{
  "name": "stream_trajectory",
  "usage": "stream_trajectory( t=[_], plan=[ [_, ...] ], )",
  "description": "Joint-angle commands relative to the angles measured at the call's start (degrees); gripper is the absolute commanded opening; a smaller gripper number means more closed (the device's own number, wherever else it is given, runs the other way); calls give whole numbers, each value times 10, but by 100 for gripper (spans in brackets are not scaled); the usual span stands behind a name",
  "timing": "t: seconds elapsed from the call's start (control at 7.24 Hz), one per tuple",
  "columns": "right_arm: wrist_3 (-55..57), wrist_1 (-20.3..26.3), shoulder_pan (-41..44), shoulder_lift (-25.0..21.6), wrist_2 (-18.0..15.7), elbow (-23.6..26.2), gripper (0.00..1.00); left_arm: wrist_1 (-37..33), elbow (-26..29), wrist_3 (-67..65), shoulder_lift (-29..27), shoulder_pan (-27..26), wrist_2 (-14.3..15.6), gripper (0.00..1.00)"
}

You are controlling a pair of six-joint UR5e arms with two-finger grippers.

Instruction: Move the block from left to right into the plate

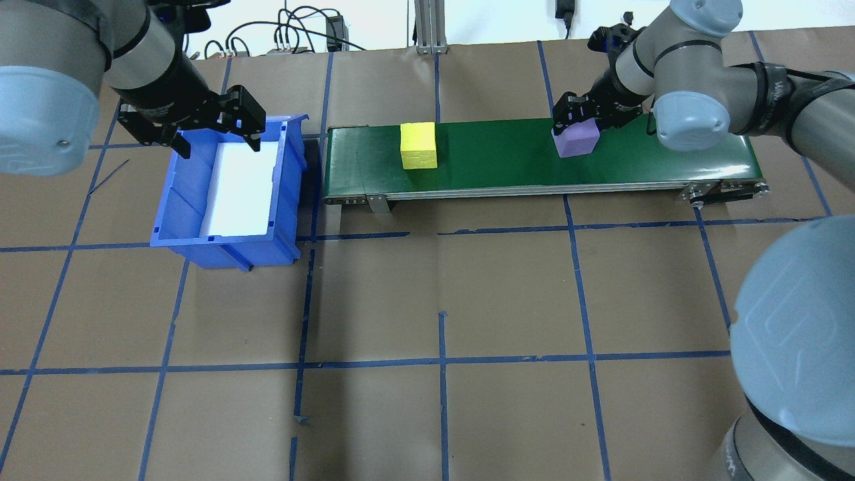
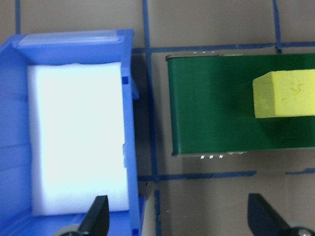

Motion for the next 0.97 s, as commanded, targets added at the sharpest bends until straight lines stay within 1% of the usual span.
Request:
stream_trajectory(
  t=[0.0, 0.14, 0.28, 0.41, 0.55, 0.69, 0.83],
  plan=[
    [3, 12, -7, -32, -113, -2, 25, -16, 0, 0, 13, 3, -4, 100],
    [-4, 53, -41, -69, -144, 2, 25, -17, -3, 0, 13, 2, -5, 100],
    [-10, 103, -110, -108, -141, 17, 25, -17, -11, 0, 13, 2, -17, 100],
    [-81, 153, -175, -146, -140, 40, 26, -17, -12, 0, 13, 1, -34, 100],
    [-165, 153, -236, -154, -142, 61, 26, -17, -10, 0, 13, 1, -35, 100],
    [-279, 144, -309, -153, -139, 84, 26, -17, -6, 0, 13, 0, -35, 100],
    [-335, 137, -365, -152, -140, 91, 26, -17, -7, 1, 13, 0, -35, 100]
  ],
)
